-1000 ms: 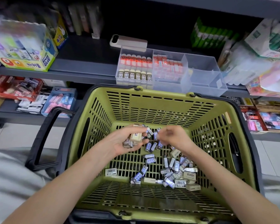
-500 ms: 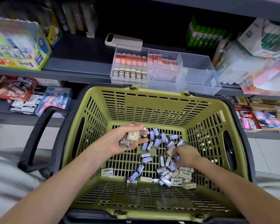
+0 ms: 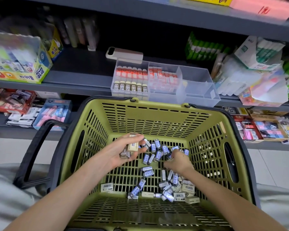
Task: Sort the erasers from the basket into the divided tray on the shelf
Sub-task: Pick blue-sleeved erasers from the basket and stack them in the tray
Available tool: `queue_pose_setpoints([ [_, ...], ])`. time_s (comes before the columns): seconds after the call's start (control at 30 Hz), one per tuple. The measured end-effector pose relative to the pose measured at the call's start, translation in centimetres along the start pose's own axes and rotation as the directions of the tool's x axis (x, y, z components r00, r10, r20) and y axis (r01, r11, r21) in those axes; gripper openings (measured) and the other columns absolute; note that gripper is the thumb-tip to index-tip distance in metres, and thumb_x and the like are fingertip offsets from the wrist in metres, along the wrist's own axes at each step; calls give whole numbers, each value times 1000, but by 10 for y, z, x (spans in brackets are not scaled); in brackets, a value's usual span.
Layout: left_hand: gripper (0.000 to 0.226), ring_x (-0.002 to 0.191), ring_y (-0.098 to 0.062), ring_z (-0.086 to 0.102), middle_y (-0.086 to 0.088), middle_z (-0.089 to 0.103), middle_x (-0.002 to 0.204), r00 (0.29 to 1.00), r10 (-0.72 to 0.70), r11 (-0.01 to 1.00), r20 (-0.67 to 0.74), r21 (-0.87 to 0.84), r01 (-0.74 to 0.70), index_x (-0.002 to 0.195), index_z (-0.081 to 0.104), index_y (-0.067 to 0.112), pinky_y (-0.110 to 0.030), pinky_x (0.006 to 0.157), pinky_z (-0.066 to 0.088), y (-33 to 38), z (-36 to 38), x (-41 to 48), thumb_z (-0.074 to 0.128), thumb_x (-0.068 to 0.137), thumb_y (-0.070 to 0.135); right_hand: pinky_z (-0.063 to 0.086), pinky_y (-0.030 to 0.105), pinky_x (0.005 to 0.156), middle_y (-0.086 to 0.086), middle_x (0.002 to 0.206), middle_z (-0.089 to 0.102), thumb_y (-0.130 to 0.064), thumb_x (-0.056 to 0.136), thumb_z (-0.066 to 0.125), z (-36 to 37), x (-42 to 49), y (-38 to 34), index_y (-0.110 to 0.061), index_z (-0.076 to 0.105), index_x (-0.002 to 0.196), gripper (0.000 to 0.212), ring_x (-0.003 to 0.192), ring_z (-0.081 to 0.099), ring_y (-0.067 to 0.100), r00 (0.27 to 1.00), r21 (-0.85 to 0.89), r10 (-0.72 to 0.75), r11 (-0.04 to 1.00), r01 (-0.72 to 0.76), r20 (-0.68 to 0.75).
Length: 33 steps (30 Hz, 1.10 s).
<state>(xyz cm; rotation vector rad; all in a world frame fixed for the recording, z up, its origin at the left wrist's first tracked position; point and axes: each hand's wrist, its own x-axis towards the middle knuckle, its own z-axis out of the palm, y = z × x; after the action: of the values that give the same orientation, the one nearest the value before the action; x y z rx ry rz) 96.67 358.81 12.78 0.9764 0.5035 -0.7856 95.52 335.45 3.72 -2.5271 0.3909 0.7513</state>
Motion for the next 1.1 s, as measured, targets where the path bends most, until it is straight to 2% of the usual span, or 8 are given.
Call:
queue_pose_setpoints([
  [0.07,28,70,-25,70,-9,73,85,999,34,999,34,8,-34,87,66,13,-19,36,44,2,1,-1,79,62,16,52,33,64,17,91,67,-7,81,65,-19,-9,-18,-2,50,112,35,65,58,21,996,412,9,910,-46,92],
  [0.13,23,68,-24,68,-10,72,87,995,71,997,75,21,-72,86,66,14,-18,35,42,6,1,-4,77,65,16,55,31,65,21,103,62,6,83,57,-45,-23,-37,2,51,113,30,72,62,23,982,729,-81,680,-72,173],
  [0.3,11,69,-23,68,-10,70,87,970,185,980,161,49,-195,80,70,14,-18,35,41,21,5,-15,74,69,14,53,26,54,22,102,64,19,71,47,-117,-62,-64,0,55,115,49,72,67,27,939,968,-328,250,-18,102],
  [0.4,19,68,-24,68,-10,70,86,946,242,965,215,51,-258,78,70,14,-18,34,40,35,20,-23,81,62,16,53,23,53,21,97,65,12,64,51,-160,-71,-70,5,54,114,50,70,68,26,939,988,-345,150,48,6],
  [0.67,27,67,-23,67,-9,70,84,891,388,918,234,-7,-397,78,70,15,-17,33,37,80,66,-24,86,56,19,47,20,48,15,82,67,9,86,41,-235,-29,-77,-10,60,111,37,59,56,16,956,929,-230,278,243,-182],
  [0.8,10,66,-23,68,-10,70,83,894,412,909,176,-14,-416,78,71,13,-17,32,38,96,82,-11,68,69,9,45,18,44,13,81,61,-3,87,60,-252,15,-81,4,52,116,31,56,56,16,908,763,-112,506,402,-403],
  [0.97,11,67,-24,68,-11,70,84,893,421,904,158,1,-427,76,71,14,-17,31,37,107,97,3,69,67,9,44,21,45,6,66,65,-17,77,73,-267,55,-82,-10,53,100,31,47,59,13,791,208,-295,862,463,-537],
  [1.1,14,65,-23,67,-11,69,82,895,421,904,144,5,-427,79,69,11,-16,31,37,112,105,12,70,65,10,49,26,62,14,85,70,-14,71,79,-266,74,-97,-3,68,89,24,73,64,21,791,110,-396,861,496,-467],
])
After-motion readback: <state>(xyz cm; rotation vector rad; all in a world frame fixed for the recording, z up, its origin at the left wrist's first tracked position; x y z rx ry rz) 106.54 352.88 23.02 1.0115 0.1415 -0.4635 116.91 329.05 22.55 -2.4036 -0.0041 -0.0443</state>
